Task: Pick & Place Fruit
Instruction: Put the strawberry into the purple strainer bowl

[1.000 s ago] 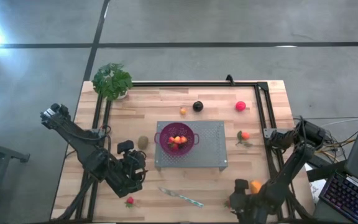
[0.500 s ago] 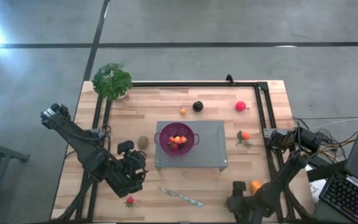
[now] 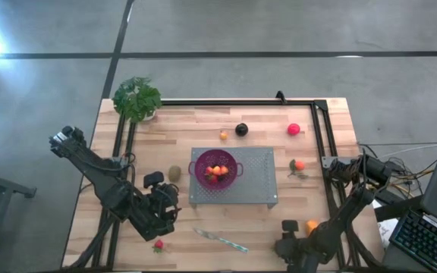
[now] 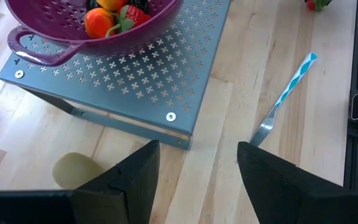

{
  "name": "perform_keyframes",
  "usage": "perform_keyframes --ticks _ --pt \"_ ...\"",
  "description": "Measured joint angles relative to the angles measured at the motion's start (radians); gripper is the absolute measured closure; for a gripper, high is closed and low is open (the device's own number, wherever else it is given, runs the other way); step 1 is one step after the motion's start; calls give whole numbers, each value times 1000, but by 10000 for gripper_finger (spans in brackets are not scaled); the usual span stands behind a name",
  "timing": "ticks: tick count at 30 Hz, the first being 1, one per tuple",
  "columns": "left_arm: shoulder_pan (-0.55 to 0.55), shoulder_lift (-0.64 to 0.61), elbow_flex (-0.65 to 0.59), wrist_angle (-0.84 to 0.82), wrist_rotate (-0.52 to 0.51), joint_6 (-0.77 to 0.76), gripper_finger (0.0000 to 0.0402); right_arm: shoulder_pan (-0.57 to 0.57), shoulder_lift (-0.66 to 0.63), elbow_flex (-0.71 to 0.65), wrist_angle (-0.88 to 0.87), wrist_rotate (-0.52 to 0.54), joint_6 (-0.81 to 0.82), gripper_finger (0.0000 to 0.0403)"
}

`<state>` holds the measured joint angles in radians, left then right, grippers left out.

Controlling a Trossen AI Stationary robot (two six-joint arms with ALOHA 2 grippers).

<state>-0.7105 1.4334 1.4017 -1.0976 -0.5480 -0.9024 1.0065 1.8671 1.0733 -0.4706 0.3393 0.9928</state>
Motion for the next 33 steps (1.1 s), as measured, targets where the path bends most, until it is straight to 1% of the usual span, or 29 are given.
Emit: perform_keyframes --ticks 4,9,13,16,20,22,26,29,33 --pt "0 0 0 1 0 0 181 -3 -5 0 1 -3 -37 271" --pt "0 0 0 1 0 0 181 -13 -18 2 2 -7 -63 263" --pt "0 0 0 2 0 0 181 -19 -40 16 -1 -8 -115 262" --pt "-1 0 2 7 -4 13 181 -29 -77 35 -10 -9 -179 268" --pt "-11 0 2 56 -74 65 181 -56 -144 69 -27 17 -296 269" --pt "-12 0 1 93 -85 88 181 -71 -184 83 -24 35 -365 264" --pt "-17 0 -5 241 -148 181 181 -104 -257 113 -24 87 -518 259" --pt "-19 2 -40 415 -190 326 181 -131 -308 138 -15 138 -643 262" --pt "-17 2 -134 764 -209 590 181 -162 -371 165 -7 226 -787 268"
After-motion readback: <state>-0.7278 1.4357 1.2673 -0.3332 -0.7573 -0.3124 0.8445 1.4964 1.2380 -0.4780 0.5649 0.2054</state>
